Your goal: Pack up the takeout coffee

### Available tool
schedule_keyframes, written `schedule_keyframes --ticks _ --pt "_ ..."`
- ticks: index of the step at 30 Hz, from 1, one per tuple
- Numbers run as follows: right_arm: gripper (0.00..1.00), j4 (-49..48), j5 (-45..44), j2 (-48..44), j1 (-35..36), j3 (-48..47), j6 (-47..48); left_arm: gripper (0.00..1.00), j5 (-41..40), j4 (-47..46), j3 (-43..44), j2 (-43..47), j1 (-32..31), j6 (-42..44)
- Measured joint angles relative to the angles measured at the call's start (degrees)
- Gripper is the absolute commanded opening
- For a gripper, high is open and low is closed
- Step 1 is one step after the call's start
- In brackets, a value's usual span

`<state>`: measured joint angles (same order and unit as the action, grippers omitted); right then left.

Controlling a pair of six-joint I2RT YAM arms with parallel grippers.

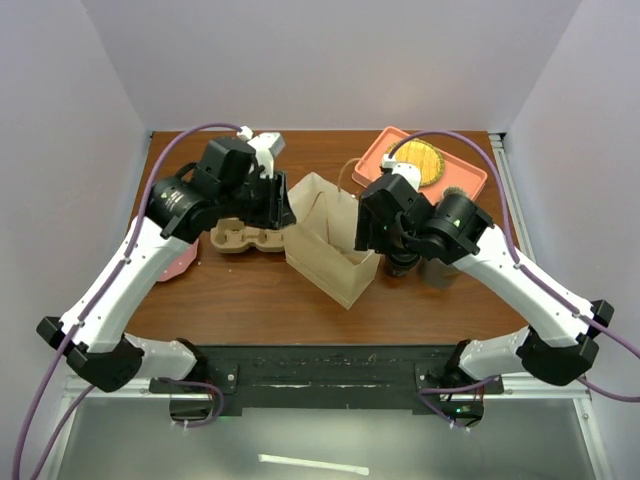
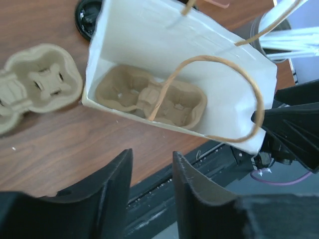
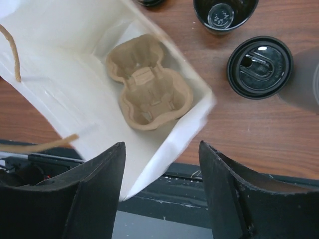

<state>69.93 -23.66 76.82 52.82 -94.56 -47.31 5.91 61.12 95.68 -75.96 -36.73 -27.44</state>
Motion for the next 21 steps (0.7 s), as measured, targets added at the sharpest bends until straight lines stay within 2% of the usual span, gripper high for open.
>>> schedule_keyframes --ticks 7,12,15,17,18,20,21 --pt "0.65 4.57 -0.59 2.23 0.0 -7.72 -3.52 0.55 -8.17 1.05 10.1 -6.91 0.26 2.67" --pt "0.61 4.94 1.55 1.33 0.0 -4.68 -7.21 0.55 -10.64 -0.07 11.41 -13.25 0.83 6.05" --pt "0.58 5.03 2.38 1.68 0.0 -1.92 -8.72 0.52 -10.67 -0.44 11.47 -16.59 0.98 7.8" --pt "0.48 5.05 2.36 1.99 0.0 -0.48 -9.38 0.49 -10.67 -0.42 11.47 -18.27 0.98 8.83" --pt "0.34 5.09 2.32 2.12 0.0 -0.02 -9.57 0.4 -10.69 -0.42 11.47 -18.91 0.98 9.18" --pt "0.16 5.2 2.03 2.43 0.0 0.2 -9.73 0.21 -10.67 -0.37 11.47 -19.58 0.98 9.77" --pt "0.02 5.16 1.86 2.56 0.0 0.2 -9.53 0.05 -10.64 -0.35 11.47 -19.61 0.98 10.14"
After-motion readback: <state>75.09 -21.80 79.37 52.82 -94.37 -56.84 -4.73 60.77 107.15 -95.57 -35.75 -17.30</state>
